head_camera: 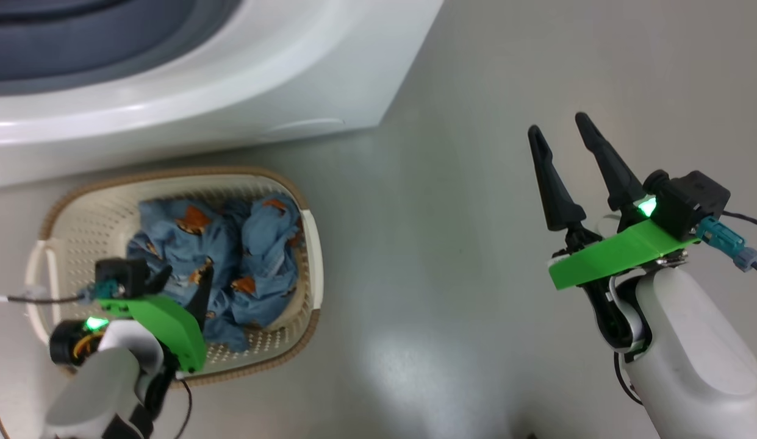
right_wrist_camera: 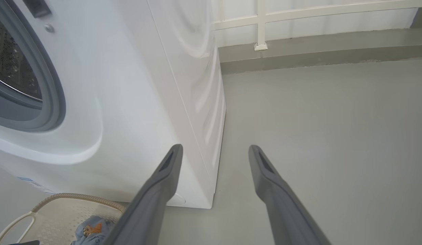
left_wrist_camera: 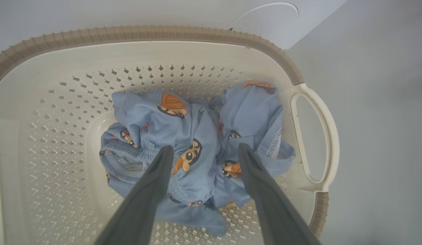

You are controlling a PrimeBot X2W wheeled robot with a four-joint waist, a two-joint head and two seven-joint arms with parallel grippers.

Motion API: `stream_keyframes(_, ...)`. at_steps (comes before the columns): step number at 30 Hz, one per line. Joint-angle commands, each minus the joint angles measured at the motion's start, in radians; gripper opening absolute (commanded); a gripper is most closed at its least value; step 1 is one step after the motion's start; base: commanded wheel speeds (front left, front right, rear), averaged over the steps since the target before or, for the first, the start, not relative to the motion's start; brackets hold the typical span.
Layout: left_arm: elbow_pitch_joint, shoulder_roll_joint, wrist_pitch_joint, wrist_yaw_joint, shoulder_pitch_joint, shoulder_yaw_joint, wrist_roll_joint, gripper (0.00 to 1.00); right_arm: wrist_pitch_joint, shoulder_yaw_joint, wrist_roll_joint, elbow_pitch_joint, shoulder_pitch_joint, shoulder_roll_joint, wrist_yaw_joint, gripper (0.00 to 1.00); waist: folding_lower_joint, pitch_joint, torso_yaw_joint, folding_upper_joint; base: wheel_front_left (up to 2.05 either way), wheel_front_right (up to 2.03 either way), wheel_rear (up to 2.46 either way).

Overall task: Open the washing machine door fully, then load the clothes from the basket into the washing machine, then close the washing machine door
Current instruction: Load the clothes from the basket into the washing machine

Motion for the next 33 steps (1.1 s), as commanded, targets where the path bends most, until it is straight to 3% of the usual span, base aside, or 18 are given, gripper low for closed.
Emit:
stream_keyframes(1,0.026,0.037,0.004,-0.004,-0.032,0.012,-0.008,1.00,-0.012,0.014,-0.012,-0.032,-0.003,0.008,0.006,1.00,-0.0001,0.092,-0.044,-0.0001,0.00,0.00,0.00)
stream_keyframes(23,0.140,0.121,0.102,-0.004,-0.222,-0.089,-0.121,1.00,-0.012,0.014,-0.043,-0.096,-0.058,0.071,0.006,1.00,-0.0001,0.291,-0.126,-0.0001,0.00,0.00,0.00)
stream_keyframes(33,0.193,0.138,0.118,0.028,-0.278,-0.085,-0.128,1.00,-0.012,0.020,-0.038,-0.097,-0.057,0.085,0.006,1.00,-0.0001,0.312,-0.146,-0.0001,0.00,0.00,0.00)
